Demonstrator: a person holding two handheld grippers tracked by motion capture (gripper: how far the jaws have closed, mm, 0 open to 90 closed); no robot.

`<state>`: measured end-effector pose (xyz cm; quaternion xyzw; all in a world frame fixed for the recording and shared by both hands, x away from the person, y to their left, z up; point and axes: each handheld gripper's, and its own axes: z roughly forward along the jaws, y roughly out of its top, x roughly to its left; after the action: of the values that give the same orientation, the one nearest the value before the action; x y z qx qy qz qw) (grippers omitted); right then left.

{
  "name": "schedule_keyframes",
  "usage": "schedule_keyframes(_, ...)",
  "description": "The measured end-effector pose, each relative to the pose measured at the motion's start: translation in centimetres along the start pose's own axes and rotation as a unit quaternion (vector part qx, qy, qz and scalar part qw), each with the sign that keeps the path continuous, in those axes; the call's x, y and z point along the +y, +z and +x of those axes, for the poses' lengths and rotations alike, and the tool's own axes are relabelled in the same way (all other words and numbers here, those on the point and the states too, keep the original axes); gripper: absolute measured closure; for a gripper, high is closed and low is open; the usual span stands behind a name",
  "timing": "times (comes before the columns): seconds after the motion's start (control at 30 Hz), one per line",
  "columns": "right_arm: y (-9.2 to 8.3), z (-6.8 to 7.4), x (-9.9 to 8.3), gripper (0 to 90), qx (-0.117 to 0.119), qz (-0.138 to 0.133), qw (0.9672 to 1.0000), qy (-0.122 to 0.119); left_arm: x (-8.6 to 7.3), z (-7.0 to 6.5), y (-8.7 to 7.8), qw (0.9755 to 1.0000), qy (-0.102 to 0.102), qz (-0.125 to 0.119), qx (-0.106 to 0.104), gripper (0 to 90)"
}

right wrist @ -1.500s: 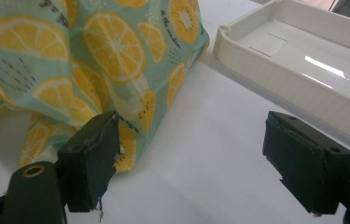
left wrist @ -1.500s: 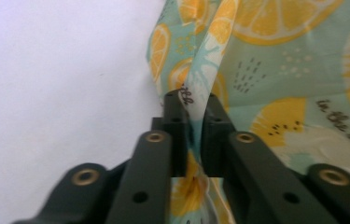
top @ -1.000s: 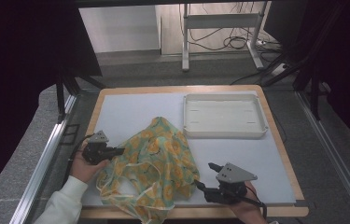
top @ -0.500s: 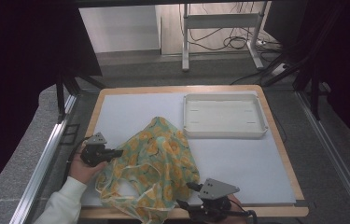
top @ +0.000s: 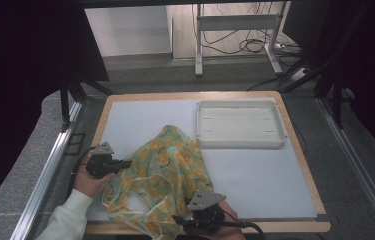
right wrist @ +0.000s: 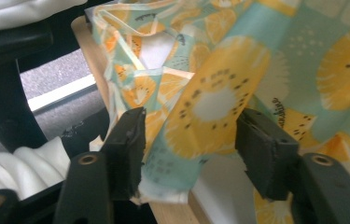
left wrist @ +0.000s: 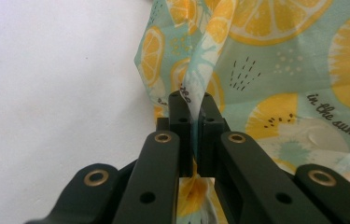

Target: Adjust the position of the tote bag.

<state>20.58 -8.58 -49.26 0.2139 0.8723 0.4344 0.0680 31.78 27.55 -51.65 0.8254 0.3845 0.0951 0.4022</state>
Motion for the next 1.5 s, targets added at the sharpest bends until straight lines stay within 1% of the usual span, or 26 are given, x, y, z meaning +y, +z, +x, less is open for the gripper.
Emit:
schedule_keyframes(0.03, 0.4, -0.4, 0.1, 53.6, 0.009, 0.006, 0.9999, 0.004, 0.0, 0.0, 0.0, 1.0000, -0.001, 0.000, 0.000, 87.9)
schedule_keyframes(0.07, 0.4, -0.4, 0.1, 53.6, 0.009, 0.006, 0.9999, 0.004, 0.0, 0.0, 0.0, 1.0000, -0.001, 0.000, 0.000, 87.9)
schedule_keyframes(0.1, 0.8, -0.5, 0.0, 59.9, 0.013, 0.019, 0.9997, 0.001, 0.0, 0.0, 0.0, 1.0000, -0.001, 0.000, 0.000, 87.9)
schedule_keyframes(0.17, 1.0, -0.7, -0.2, 65.0, 0.012, 0.031, 0.9994, 0.001, 0.0, 0.0, 0.0, 1.0000, -0.001, -0.001, 0.000, 87.9)
schedule_keyframes(0.2, 1.1, -0.8, -0.4, 69.3, 0.010, 0.037, 0.9993, 0.001, 0.0, 0.0, -0.1, 1.0000, -0.002, -0.001, -0.001, 87.9)
schedule_keyframes(0.23, 1.1, -0.8, -0.4, 69.3, 0.010, 0.037, 0.9993, 0.001, 0.0, 0.0, -0.1, 1.0000, -0.001, -0.002, 0.000, 87.9)
schedule_keyframes(0.37, 1.1, -1.4, -0.6, 85.0, -0.003, 0.049, 0.9988, -0.004, -0.1, 0.0, -0.2, 1.0000, -0.001, -0.004, -0.001, 87.9)
schedule_keyframes(0.43, 1.0, -1.6, -0.7, 87.8, -0.014, 0.050, 0.9986, -0.012, -0.1, 0.0, -0.2, 1.0000, -0.001, -0.004, -0.001, 87.9)
schedule_keyframes(0.53, 0.9, -1.9, -0.7, 88.6, -0.018, 0.048, 0.9986, -0.011, -0.1, 0.0, -0.3, 1.0000, -0.002, -0.005, -0.002, 87.9)
schedule_keyframes(0.57, 0.6, -2.2, -0.7, 88.8, -0.026, 0.042, 0.9987, -0.009, -0.1, 0.0, -0.4, 1.0000, -0.002, -0.007, -0.004, 88.0)
schedule_keyframes(0.6, 0.6, -2.2, -0.7, 88.8, -0.026, 0.042, 0.9987, -0.009, -0.1, 0.0, -0.4, 1.0000, -0.002, -0.007, -0.004, 88.0)
schedule_keyframes(0.63, 0.2, -2.4, -0.7, 88.8, -0.033, 0.035, 0.9988, -0.008, -0.1, -0.1, -0.5, 0.9999, -0.005, -0.010, -0.006, 87.9)
schedule_keyframes(0.77, -0.4, -2.7, -0.7, 88.9, -0.044, 0.026, 0.9987, -0.008, -0.1, -0.2, -0.6, 0.9999, -0.004, -0.013, -0.006, 88.0)
schedule_keyframes(0.87, -0.6, -2.7, -0.7, 88.9, -0.047, 0.022, 0.9986, -0.009, -0.1, -0.1, -0.8, 0.9999, -0.003, -0.013, -0.006, 88.1)
schedule_keyframes(0.9, -0.9, -2.7, -0.8, 88.9, -0.050, 0.020, 0.9985, -0.013, -0.1, -0.1, -0.8, 0.9999, -0.004, -0.014, -0.007, 88.1)
schedule_keyframes(0.93, -1.1, -2.7, -0.9, 88.9, -0.051, 0.019, 0.9984, -0.015, -0.1, -0.1, -1.0, 0.9997, -0.006, -0.021, -0.009, 88.1)
schedule_keyframes(1.0, -1.3, -2.6, -0.9, 88.9, -0.054, 0.019, 0.9982, -0.017, -0.2, -0.2, -1.2, 0.9996, -0.008, -0.025, -0.011, 88.1)
schedule_keyframes(1.03, -1.9, -2.6, -1.1, 89.0, -0.063, 0.016, 0.9977, -0.021, -0.3, -0.3, -1.4, 0.9995, -0.008, -0.028, -0.013, 88.1)
schedule_keyframes(1.07, -1.9, -2.6, -1.1, 89.0, -0.063, 0.016, 0.9977, -0.021, -0.5, -0.4, -1.6, 0.9993, -0.009, -0.032, -0.015, 88.1)
schedule_keyframes(1.1, -2.7, -2.8, -1.3, 88.9, -0.074, 0.011, 0.9970, -0.019, -0.7, -0.5, -1.9, 0.9991, -0.012, -0.036, -0.018, 88.2)
schedule_keyframes(1.17, -3.2, -3.1, -1.5, 89.0, -0.081, 0.009, 0.9965, -0.016, -1.0, -0.5, -2.3, 0.9988, -0.015, -0.041, -0.022, 88.2)
schedule_keyframes(1.2, -3.2, -3.1, -1.5, 89.0, -0.081, 0.009, 0.9965, -0.016, -1.1, -0.6, -2.4, 0.9986, -0.017, -0.044, -0.024, 88.2)
schedule_keyframes(1.3, -3.6, -3.8, -1.9, 89.0, -0.087, 0.007, 0.9962, -0.005, -1.2, -0.6, -2.6, 0.9984, -0.020, -0.047, -0.025, 88.3)
schedule_keyframes(1.43, -4.0, -4.2, -1.9, 89.0, -0.096, 0.004, 0.9953, -0.004, -1.2, -0.8, -2.7, 0.9983, -0.020, -0.049, -0.027, 88.2)
schedule_keyframes(1.47, -4.5, -4.3, -2.0, 89.0, -0.104, -0.001, 0.9946, -0.004, -1.2, -0.9, -2.8, 0.9982, -0.020, -0.049, -0.029, 88.3)
schedule_keyframes(1.5, -4.5, -4.3, -2.0, 89.0, -0.104, -0.001, 0.9946, -0.004, -1.3, -1.0, -2.9, 0.9980, -0.020, -0.050, -0.032, 88.3)
